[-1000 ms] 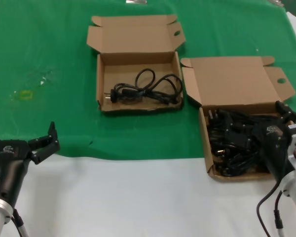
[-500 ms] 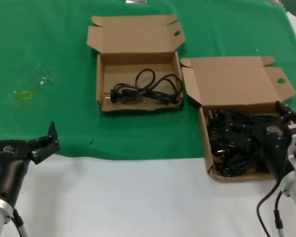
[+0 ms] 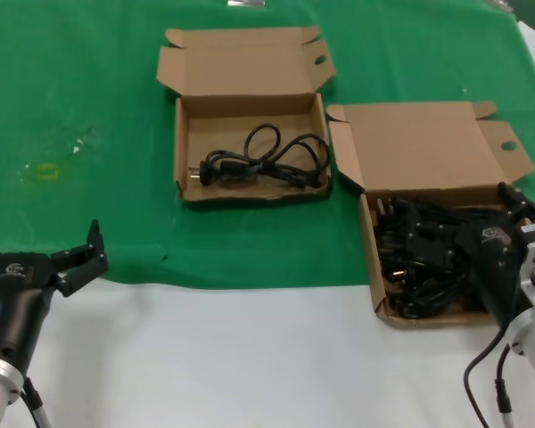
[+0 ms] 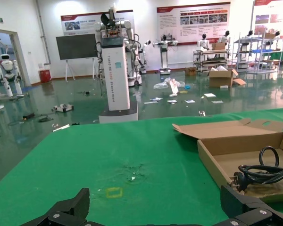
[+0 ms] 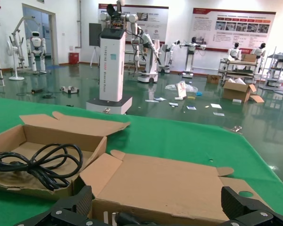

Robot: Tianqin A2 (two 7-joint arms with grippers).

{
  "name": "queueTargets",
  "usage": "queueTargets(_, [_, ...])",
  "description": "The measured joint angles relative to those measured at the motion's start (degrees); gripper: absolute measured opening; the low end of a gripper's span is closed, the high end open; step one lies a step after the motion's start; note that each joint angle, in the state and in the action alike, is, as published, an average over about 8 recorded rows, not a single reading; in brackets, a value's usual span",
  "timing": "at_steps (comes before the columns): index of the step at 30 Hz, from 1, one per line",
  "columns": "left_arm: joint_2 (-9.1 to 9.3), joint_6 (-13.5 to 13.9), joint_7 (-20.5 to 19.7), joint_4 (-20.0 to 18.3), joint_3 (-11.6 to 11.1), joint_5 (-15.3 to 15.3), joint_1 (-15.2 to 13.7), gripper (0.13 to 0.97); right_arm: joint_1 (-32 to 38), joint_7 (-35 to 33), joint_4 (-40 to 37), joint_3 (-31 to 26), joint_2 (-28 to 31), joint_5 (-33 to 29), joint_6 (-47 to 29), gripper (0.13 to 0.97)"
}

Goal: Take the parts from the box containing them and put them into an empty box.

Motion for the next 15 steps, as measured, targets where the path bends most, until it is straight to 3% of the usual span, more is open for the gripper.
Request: queueTargets(15, [0.0, 0.0, 0.0, 0.0, 0.0, 0.0, 0.0, 0.966, 0.0, 0.0, 0.0, 0.0, 0.0, 0.0, 0.0, 0.966])
